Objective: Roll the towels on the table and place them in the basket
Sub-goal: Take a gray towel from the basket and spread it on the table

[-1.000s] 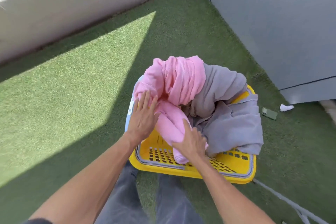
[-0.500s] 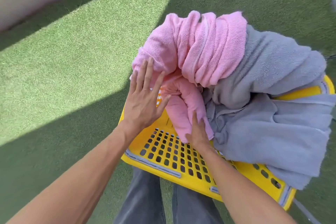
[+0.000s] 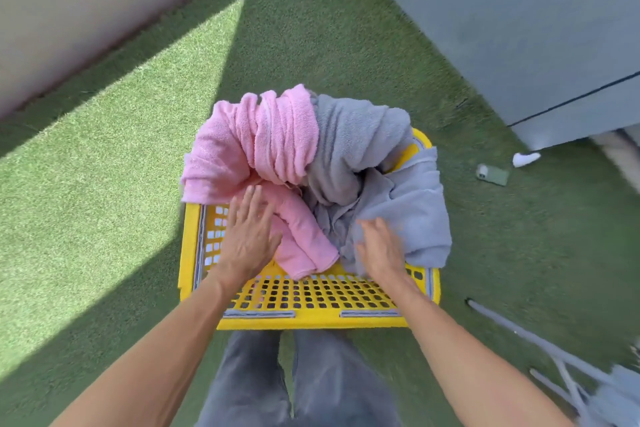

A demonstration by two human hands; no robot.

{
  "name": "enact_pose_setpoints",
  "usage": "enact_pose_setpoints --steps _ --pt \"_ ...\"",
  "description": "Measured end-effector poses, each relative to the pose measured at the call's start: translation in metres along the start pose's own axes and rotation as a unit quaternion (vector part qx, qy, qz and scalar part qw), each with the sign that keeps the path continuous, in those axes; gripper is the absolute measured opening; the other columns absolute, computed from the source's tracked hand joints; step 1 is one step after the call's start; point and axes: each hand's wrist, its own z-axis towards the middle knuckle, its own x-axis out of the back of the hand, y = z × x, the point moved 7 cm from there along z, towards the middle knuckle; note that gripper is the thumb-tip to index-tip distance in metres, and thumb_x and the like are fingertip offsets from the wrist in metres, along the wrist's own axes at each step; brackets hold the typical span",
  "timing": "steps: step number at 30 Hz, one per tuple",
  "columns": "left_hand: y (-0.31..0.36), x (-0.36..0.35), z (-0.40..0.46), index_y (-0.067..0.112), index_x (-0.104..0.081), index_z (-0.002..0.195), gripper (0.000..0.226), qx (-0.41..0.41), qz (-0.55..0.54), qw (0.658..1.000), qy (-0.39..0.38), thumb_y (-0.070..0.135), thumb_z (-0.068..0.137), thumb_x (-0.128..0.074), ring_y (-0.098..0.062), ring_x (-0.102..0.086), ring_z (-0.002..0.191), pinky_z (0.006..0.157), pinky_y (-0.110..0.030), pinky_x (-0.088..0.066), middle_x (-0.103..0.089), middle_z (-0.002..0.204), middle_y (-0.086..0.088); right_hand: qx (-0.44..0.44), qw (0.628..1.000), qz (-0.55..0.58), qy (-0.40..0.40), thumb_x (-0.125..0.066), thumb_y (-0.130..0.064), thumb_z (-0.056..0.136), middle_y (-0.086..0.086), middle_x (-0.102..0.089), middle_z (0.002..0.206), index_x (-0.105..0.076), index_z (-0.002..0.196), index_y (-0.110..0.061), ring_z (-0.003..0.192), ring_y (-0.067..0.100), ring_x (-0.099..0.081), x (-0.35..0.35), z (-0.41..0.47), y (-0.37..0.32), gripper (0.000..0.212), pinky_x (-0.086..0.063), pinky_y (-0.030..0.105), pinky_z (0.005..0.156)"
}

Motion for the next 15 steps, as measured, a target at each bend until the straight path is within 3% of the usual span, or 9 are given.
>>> enact_pose_setpoints --steps 2,5,9,15 --pt "0.042 -0.005 -0.005 0.012 -0.060 0.126 0.053 -0.047 -0.018 0.999 -0.020 0.041 0.082 -0.062 -0.035 -0.045 0.132 0.107 -0.050 -0.035 -0.051 0.139 -0.020 -0.019 0.998 -0.037 0.052 -0.061 -0.024 0.086 0.009 -0.056 0.113 -0.059 0.113 -0.016 0.106 0.033 -0.052 0.028 -0.014 0.015 0.028 -0.041 0.043 0.090" --pt "0.103 -0.002 -0.009 0.014 -0.061 0.118 0.055 -0.114 -0.058 0.990 -0.054 0.048 0.080 -0.039 -0.033 -0.059 0.112 0.093 -0.043 -0.044 -0.060 0.122 -0.012 -0.058 0.992 -0.043 0.105 -0.060 -0.025 0.087 0.007 -0.056 0.115 -0.061 0.117 -0.019 0.110 0.031 -0.051 0.061 -0.035 0.043 0.031 -0.041 0.042 0.092" --pt "0.156 0.017 0.000 0.016 -0.054 0.124 0.045 -0.159 -0.094 0.981 -0.065 0.039 0.086 -0.046 -0.033 -0.055 0.107 0.085 -0.043 -0.049 -0.055 0.118 -0.008 -0.089 0.985 -0.009 0.150 -0.058 -0.022 0.089 0.007 -0.052 0.120 -0.056 0.126 -0.022 0.115 0.030 -0.047 0.099 -0.057 0.079 0.038 -0.044 0.044 0.093" --pt "0.203 0.032 0.053 0.021 -0.056 0.125 0.033 -0.143 -0.111 0.982 -0.045 0.030 0.093 -0.054 -0.034 -0.054 0.105 0.085 -0.043 -0.044 -0.056 0.113 -0.008 -0.047 0.991 0.013 0.124 -0.056 -0.020 0.092 0.011 -0.054 0.114 -0.056 0.126 -0.016 0.108 0.034 -0.053 0.130 -0.030 0.098 0.034 -0.047 0.043 0.085"
